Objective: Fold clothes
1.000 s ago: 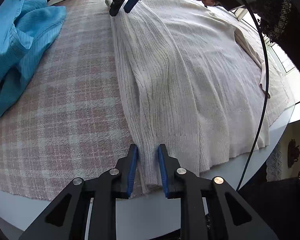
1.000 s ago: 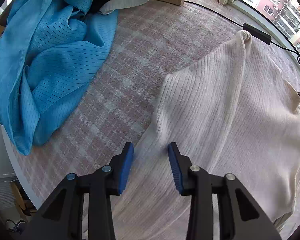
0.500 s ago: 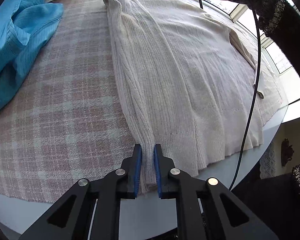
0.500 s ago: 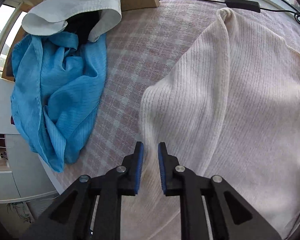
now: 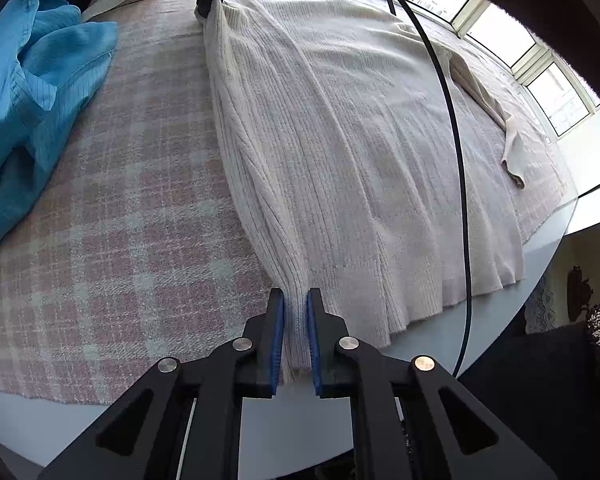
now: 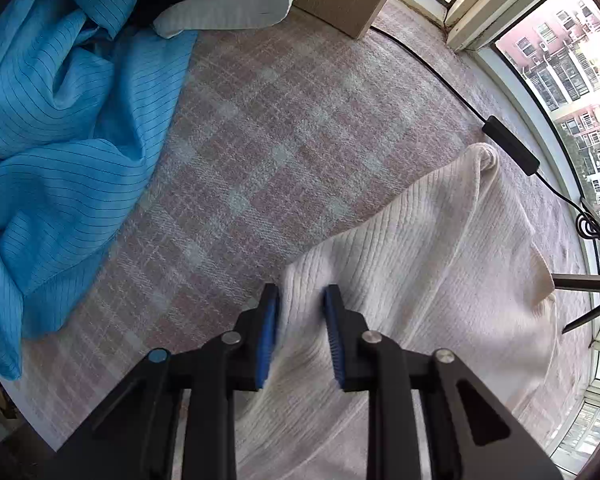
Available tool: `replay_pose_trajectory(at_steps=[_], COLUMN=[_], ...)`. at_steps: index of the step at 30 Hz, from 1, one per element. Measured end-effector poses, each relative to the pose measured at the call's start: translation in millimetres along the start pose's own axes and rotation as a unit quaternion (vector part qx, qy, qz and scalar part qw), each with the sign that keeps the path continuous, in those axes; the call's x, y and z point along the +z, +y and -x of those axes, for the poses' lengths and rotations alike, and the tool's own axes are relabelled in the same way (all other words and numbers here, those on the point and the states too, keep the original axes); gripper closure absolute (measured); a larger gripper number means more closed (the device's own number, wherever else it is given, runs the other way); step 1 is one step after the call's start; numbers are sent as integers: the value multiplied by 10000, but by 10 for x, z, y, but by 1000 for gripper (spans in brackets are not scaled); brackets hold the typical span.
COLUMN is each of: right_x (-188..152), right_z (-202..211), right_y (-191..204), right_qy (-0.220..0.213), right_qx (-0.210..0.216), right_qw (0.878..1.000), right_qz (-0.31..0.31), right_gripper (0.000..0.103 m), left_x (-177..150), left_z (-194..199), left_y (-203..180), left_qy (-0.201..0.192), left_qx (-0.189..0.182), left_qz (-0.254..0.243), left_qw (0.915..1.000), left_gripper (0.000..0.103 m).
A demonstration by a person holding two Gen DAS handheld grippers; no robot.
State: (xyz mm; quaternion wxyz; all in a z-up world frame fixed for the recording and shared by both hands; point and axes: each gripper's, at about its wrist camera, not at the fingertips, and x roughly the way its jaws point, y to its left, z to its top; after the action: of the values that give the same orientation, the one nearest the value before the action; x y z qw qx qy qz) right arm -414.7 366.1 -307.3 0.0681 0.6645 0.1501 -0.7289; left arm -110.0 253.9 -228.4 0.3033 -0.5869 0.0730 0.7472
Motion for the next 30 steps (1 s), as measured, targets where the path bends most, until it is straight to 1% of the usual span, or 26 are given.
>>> replay_pose_trajectory(at_steps=[3,5,7,11,14,16,19,22,25,28,29,30], right_x=[-118,-227,-408,-725,-1008,-1212,-1485,-1673,-1717,-1673,-1657,-1641], right_z=[124,226,314,326,364,349,259,127,-68,-172,-205,-238], right_y=[-273,-473,-716,-1173,-1388,-1539,-1761,-1905,-1955,-1930,-1920,-1910], right_qy=[-327,-588,-829,-1116,-1403,-1515,-1559,-1482,-1330,-1260,-1238,-1216], right_qx=[516,884,1142,1751,2064,2092,2122,2137,2035,1979,1963,1947], right_qw=[9973,9919,9845,9608,9413,9334,9211,9141,9165,9226,9246,9266], right_qz=[-416,-700,-1038,-1836,-2273,-2492,-2867,-3111,-3177,-3062,-3020,-2978], right_gripper=[95,95,96,96,96,96,96,96,96,96,95,95], left_x=[6,28,65,138,187,215,226,241,238,252,255,249], left_z=[90,162,194,225,222,188,110,-16,-160,-243,-251,-229], left_y=[-82,-182,-276,-452,-615,-721,-856,-957,-1025,-1025,-1022,-1017], left_qy=[-91,-126,-123,-100,-89,-41,69,231,415,584,632,658], left_qx=[-90,-123,-146,-218,-305,-349,-370,-347,-266,-366,-397,-445], left_qz=[-211,-436,-631,-974,-1201,-1371,-1619,-1824,-1918,-1767,-1699,-1627], left_qw=[9997,9989,9978,9950,9923,9899,9861,9823,9802,9819,9826,9835], left_gripper=[94,94,94,94,94,94,94,94,93,90,87,86])
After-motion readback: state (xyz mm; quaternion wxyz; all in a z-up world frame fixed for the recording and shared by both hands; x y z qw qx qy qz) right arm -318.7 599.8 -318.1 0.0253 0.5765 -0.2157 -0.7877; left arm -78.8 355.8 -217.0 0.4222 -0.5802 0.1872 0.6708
